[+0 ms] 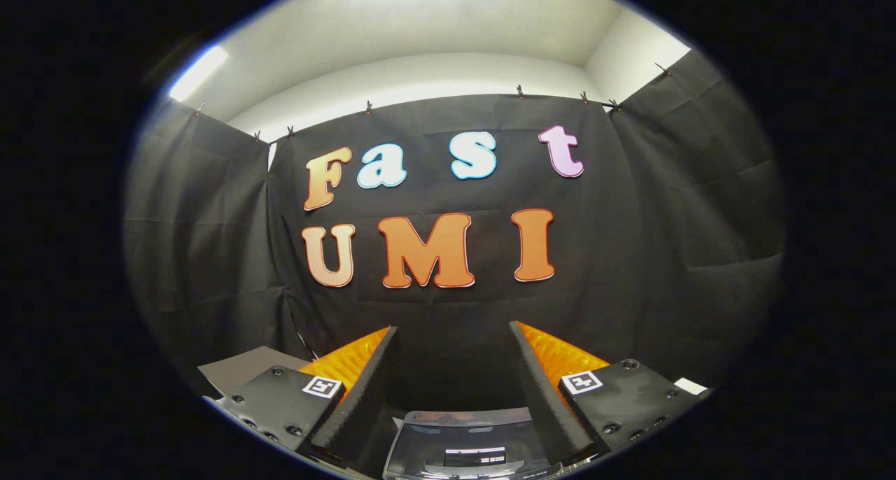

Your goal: Put the clothes into the washing machine and then close the washing machine lid.

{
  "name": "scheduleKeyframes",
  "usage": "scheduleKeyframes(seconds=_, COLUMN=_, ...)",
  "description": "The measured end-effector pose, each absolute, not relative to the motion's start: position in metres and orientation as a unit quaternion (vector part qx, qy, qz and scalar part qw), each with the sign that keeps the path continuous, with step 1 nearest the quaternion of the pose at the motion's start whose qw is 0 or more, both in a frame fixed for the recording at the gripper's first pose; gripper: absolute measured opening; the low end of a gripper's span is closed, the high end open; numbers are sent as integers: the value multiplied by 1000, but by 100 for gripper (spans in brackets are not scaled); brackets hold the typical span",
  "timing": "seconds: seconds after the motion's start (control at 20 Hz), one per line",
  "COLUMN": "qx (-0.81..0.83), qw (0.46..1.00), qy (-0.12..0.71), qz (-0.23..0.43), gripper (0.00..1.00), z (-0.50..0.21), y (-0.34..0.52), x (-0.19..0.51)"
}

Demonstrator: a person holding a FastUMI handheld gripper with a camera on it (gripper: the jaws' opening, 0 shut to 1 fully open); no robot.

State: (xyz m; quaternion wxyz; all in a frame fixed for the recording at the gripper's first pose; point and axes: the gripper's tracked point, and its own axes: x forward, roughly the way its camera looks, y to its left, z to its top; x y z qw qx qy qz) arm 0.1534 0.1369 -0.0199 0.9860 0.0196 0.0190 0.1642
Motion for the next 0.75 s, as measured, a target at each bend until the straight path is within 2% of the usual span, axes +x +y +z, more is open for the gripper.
scheduleKeyframes(seconds=0.75, qx=31, qw=987, qy=14, qz=157, gripper=98, z=-11, y=126, x=151)
